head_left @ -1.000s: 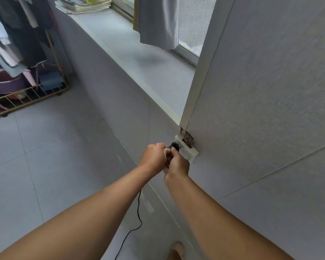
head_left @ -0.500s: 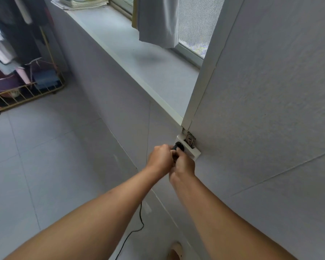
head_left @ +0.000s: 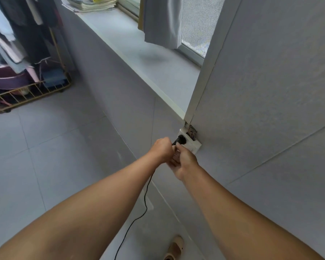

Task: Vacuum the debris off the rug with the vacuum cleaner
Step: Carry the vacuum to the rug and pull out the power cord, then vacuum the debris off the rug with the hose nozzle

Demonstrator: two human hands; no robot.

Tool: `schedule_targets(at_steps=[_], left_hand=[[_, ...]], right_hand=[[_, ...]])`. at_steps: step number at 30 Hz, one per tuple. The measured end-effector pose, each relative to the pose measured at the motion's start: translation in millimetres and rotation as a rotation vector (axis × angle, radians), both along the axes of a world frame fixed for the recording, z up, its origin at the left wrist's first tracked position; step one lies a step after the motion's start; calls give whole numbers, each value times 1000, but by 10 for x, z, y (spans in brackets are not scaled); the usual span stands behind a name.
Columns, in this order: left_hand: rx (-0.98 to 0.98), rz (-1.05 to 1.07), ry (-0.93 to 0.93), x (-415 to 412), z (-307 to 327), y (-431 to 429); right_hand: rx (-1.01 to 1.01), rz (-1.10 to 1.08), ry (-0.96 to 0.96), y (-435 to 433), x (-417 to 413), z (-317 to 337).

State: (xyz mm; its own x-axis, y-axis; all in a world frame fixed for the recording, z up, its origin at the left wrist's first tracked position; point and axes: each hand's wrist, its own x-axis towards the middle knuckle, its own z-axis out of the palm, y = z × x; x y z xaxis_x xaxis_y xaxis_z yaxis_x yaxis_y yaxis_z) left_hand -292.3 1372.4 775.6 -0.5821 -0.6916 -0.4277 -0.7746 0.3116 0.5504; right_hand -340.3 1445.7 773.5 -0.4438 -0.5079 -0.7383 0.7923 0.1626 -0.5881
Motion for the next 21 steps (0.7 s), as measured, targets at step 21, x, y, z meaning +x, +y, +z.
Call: schedule_targets(at_steps=[21], left_hand=[[364,521,92,3326,-453,1344]], right_hand=[[405,898,282,951,1928,-196]])
